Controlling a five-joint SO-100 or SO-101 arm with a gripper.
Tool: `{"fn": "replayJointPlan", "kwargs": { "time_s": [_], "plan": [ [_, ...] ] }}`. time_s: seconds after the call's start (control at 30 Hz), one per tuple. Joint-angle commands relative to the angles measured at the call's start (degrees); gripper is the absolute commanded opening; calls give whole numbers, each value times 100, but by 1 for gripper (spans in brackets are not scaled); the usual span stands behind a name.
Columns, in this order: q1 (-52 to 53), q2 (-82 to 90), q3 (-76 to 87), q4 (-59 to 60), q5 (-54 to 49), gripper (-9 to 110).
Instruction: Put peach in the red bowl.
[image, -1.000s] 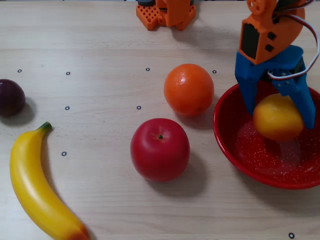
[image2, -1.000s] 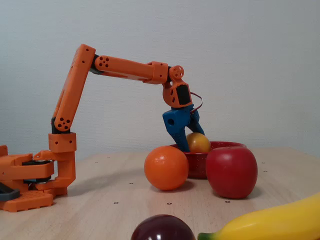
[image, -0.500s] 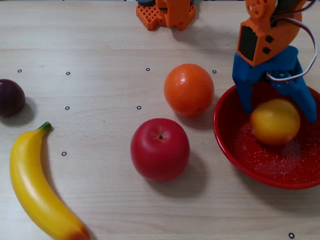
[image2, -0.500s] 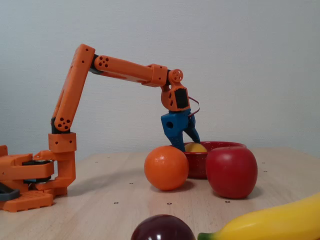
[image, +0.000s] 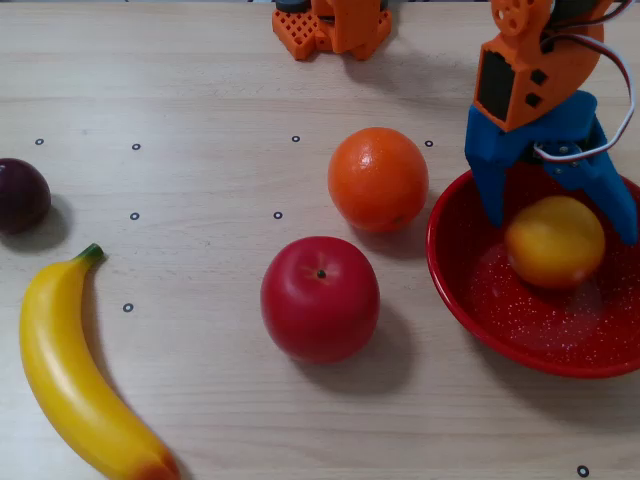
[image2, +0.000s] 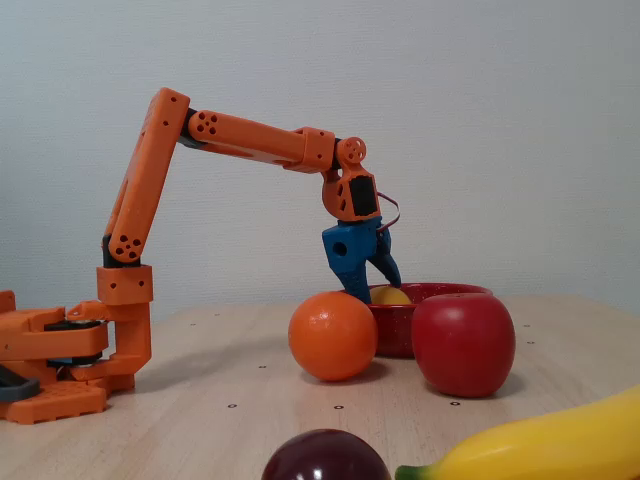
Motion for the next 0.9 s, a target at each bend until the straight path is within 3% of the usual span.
{"fn": "replayJointPlan", "kwargs": {
  "time_s": [0.0, 0.4, 0.6, 0.73, 0.87],
  "plan": [
    [299, 1099, -563, 167, -132, 41],
    [721, 1925, -1063, 1063, -185, 37],
    [861, 2364, -1090, 1397, -229, 22],
    [993, 2628, -1020, 1608, -229, 0],
    [1187, 2936, -853, 1811, -202, 0]
  ]
}}
